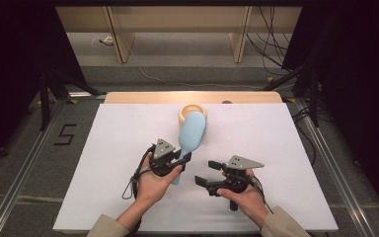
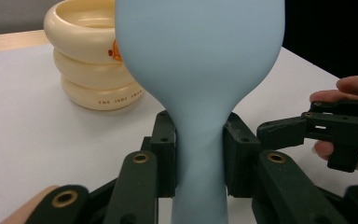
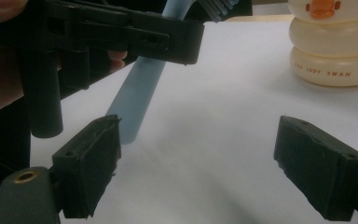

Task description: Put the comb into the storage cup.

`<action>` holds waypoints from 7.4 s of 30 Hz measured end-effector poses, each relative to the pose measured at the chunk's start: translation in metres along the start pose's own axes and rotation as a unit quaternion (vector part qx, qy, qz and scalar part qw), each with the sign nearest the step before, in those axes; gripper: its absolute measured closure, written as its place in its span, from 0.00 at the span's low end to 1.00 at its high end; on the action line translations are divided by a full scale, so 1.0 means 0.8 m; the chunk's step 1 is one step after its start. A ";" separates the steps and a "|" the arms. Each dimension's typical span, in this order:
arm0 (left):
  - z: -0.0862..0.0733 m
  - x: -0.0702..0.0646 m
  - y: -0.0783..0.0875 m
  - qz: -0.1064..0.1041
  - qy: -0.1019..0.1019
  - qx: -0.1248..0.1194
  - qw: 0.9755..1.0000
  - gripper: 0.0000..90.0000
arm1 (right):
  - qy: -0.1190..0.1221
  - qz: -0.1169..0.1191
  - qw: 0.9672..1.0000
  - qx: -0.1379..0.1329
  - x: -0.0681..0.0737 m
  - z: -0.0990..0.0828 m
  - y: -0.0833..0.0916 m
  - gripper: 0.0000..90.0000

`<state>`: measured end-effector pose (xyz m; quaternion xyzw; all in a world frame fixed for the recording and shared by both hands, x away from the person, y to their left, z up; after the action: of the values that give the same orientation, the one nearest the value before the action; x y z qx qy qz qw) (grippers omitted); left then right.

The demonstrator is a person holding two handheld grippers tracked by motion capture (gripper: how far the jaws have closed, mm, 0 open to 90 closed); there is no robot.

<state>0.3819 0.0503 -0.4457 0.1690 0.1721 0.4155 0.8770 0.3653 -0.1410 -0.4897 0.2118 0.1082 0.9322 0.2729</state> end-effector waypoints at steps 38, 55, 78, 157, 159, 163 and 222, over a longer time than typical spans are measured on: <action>-0.003 -0.014 -0.004 -0.011 -0.007 -0.004 1.000 0.77 | -0.008 0.017 1.000 0.017 0.018 -0.004 -0.033 0.17; -0.004 -0.021 -0.006 -0.016 -0.013 -0.008 1.000 0.77 | -0.010 0.021 1.000 0.017 0.020 -0.003 -0.042 0.17; -0.008 -0.024 -0.011 -0.030 -0.007 -0.011 0.999 0.77 | -0.003 0.023 0.999 0.031 0.021 -0.005 -0.056 0.17; -0.007 -0.016 -0.013 -0.023 0.003 0.022 0.999 0.72 | -0.149 0.087 0.981 0.087 0.020 -0.011 -0.060 0.71; -0.008 -0.015 -0.014 -0.022 0.000 0.023 0.999 0.70 | -0.150 0.087 0.981 0.087 0.019 -0.012 -0.060 0.71; -0.008 -0.013 -0.014 -0.021 0.002 0.024 0.999 0.69 | -0.163 0.091 0.979 0.088 0.018 -0.013 -0.061 0.71; 0.040 -0.009 0.011 -0.019 -0.026 0.024 0.999 0.00 | -0.210 0.106 0.970 0.066 0.013 -0.011 -0.056 0.71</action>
<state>0.3857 0.0450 -0.4121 0.1975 0.1621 0.3898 0.8848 0.3741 -0.0984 -0.5080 0.4305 0.0866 0.8813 0.1747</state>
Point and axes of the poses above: each handheld gripper's, and its own axes: y roughly backward along the jaws, z roughly out of its top, x roughly to its left, the point moved 3 cm from there along -y, roughly forward along the jaws, and after that the axes turned 2 degrees about -y, right-handed, at the moved point
